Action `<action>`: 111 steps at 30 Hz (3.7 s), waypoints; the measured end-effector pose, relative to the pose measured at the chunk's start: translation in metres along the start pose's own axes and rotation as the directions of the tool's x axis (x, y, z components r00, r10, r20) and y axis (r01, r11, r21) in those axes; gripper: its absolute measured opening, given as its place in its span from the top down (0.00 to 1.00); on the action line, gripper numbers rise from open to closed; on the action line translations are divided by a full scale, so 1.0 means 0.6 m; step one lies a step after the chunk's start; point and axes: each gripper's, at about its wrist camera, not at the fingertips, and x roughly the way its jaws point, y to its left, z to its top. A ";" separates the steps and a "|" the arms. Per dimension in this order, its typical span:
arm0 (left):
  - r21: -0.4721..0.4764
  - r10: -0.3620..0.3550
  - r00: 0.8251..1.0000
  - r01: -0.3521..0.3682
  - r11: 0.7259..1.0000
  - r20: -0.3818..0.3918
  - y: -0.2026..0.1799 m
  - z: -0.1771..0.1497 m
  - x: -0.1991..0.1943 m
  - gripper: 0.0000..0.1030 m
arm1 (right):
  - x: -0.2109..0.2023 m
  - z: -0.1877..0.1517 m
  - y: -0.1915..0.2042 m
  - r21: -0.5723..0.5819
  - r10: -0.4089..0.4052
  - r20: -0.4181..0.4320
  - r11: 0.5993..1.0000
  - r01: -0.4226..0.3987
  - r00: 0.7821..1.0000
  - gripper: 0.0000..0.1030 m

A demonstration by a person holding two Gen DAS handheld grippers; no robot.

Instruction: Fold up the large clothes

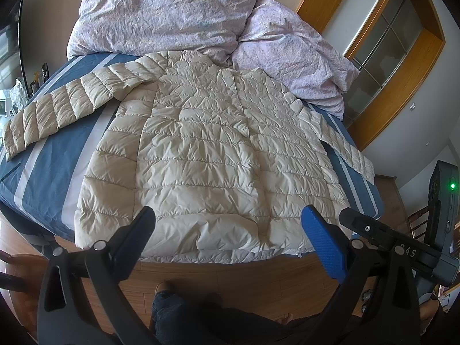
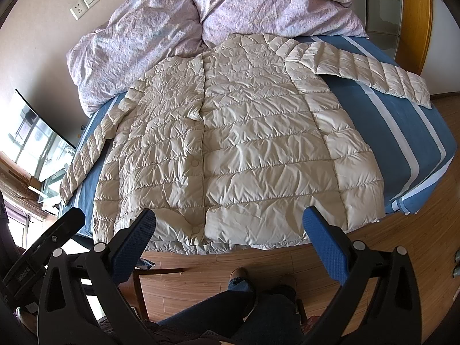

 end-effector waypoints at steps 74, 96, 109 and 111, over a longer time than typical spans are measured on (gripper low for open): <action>0.004 0.174 0.985 -0.174 0.985 -0.019 0.000 0.052 0.075 0.02 | 0.087 0.141 -0.159 0.116 -0.090 0.001 0.989 0.089 0.996 0.01; 0.023 0.297 0.949 -0.296 0.955 -0.105 -0.067 0.065 0.150 0.02 | 0.147 0.320 -0.702 0.553 -0.405 -0.201 0.705 0.445 0.892 0.27; -0.010 0.343 0.932 -0.346 0.938 -0.114 -0.058 0.065 0.149 0.02 | 0.176 0.341 -0.735 0.538 -0.412 -0.190 0.715 0.446 0.891 0.68; -0.013 0.346 0.931 -0.349 0.937 -0.116 -0.050 0.068 0.151 0.02 | 0.177 0.340 -0.725 0.526 -0.415 -0.182 0.725 0.444 0.892 0.81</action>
